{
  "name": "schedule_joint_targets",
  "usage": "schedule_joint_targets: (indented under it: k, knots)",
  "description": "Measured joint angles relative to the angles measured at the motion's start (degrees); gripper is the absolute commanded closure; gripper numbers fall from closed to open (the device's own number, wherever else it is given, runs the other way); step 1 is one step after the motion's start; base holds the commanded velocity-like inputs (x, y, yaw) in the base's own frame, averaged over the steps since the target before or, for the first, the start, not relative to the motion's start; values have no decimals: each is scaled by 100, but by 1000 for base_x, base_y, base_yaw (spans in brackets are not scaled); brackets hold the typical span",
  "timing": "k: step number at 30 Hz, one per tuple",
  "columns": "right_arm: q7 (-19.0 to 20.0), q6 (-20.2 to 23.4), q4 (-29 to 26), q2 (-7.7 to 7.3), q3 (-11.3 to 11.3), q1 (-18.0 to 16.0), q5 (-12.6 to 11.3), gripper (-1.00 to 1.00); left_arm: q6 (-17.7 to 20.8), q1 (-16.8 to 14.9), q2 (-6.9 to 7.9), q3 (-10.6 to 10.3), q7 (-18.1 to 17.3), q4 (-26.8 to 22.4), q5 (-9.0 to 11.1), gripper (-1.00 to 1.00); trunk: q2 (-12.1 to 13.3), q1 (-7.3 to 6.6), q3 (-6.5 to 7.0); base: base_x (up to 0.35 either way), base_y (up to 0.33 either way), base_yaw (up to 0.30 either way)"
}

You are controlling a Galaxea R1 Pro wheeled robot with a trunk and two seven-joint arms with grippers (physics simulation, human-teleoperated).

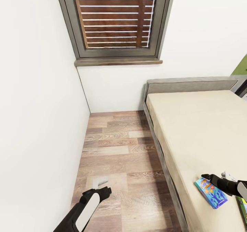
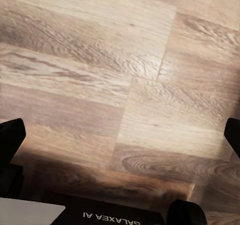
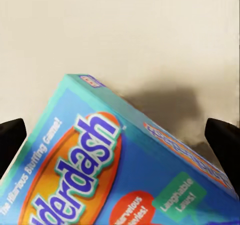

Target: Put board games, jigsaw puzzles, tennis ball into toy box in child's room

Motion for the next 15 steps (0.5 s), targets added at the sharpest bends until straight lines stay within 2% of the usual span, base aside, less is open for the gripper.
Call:
schedule_joint_targets:
  k: [5,15]
  knots:
    - [-3,-2,31,0,-2,4,-3,-100,2,0,-1,0,1,0,1,-100,0,-1,0,-121,0,0]
    - [-2,-9,37,0,-1,5,4,-100,-3,0,-2,0,6,2,5,-100,0,-2,0,-36,0,0]
